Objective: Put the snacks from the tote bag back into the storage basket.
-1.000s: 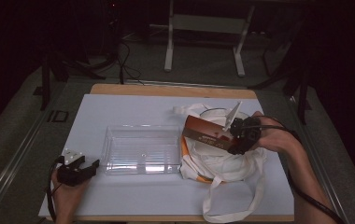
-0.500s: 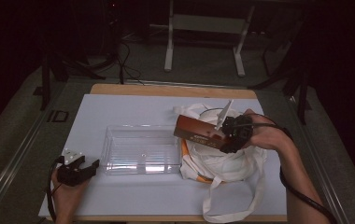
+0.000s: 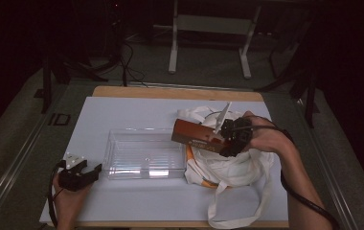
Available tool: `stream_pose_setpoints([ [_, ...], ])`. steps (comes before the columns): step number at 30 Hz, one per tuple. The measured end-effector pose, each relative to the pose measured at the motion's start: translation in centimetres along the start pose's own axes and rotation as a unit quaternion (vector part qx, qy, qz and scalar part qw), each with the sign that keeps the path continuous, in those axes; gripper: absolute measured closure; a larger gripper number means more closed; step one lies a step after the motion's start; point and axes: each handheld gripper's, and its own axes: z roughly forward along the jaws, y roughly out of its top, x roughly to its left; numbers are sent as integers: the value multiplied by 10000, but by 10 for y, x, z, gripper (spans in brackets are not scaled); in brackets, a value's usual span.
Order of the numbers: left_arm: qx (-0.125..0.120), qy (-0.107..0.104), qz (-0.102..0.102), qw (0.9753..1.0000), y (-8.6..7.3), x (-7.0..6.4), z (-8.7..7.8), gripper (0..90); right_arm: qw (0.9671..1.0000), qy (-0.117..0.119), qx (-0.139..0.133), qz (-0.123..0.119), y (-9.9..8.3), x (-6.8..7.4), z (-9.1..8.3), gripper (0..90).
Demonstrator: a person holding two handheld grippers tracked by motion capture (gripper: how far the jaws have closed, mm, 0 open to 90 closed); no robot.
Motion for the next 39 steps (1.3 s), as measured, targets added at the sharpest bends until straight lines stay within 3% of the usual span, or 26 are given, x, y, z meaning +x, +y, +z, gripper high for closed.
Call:
stream_pose_setpoints([
  [39,4,-9,-5,10000,0,0,0,390,9992,74,-93,-393,44,10,6,430],
])
